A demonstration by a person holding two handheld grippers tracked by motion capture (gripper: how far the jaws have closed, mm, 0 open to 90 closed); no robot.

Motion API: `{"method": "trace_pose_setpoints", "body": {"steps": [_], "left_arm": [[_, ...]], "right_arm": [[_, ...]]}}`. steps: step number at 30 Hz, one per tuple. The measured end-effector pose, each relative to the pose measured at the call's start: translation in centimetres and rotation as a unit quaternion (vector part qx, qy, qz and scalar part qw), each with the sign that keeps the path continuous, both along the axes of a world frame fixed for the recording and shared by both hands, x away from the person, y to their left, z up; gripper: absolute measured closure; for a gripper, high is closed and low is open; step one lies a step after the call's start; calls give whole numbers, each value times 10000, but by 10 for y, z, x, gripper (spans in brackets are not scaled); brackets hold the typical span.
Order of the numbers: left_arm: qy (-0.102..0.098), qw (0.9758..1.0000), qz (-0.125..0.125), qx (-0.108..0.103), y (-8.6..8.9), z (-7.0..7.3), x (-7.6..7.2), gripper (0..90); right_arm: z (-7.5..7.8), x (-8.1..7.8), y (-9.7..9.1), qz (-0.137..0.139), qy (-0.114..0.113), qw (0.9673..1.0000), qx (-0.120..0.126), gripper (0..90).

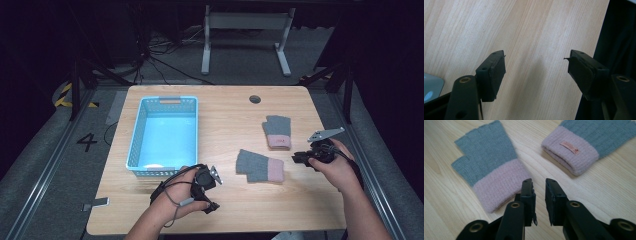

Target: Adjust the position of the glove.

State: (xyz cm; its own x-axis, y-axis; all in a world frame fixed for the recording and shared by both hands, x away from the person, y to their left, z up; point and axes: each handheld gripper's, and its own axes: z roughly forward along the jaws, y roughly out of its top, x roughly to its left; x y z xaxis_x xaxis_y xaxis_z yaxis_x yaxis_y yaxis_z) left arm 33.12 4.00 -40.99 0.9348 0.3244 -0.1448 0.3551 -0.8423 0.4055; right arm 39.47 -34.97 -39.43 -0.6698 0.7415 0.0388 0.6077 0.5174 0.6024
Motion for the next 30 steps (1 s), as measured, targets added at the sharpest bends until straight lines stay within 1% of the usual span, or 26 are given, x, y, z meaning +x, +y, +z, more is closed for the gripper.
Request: {"method": "trace_pose_setpoints", "body": {"steps": [2, 5, 6, 9, 12, 15, 20, 24, 28, 30], "left_arm": [[-12, 10000, 10, -9, 0, 0, 0, 309], [-38, 10000, -22, -30, -1, 0, 0, 312], [-36, 10000, -25, -28, -1, 0, 0, 313], [-35, 10000, -28, -32, -2, 1, 0, 313], [-13, 10000, -18, -23, -2, 1, 0, 313], [-36, 10000, -27, -48, -2, 1, 0, 314], [31, 9999, -70, -87, -4, -2, 0, 314], [26, 9999, -62, -82, -5, -4, 0, 314], [22, 9999, -52, -94, -5, -3, 0, 314], [24, 10000, -44, -81, -5, -2, 0, 314]], "right_arm": [[1, -1, 3, 64, 21, 10000, 10, 817], [2, -2, 7, 128, 54, 9999, 34, 894], [2, -2, 8, 145, 55, 9999, 45, 900], [3, -4, 13, 212, 32, 9998, 26, 900], [4, -5, 18, 283, 31, 9996, 67, 900], [4, -6, 25, 398, 26, 9992, 68, 900], [3, -8, 40, 605, 41, 9981, 89, 900], [0, -9, 52, 776, 69, 9969, 132, 900], [-8, -7, 65, 830, 69, 9965, 116, 900], [-11, -6, 71, 866, 75, 9962, 58, 900]]}}
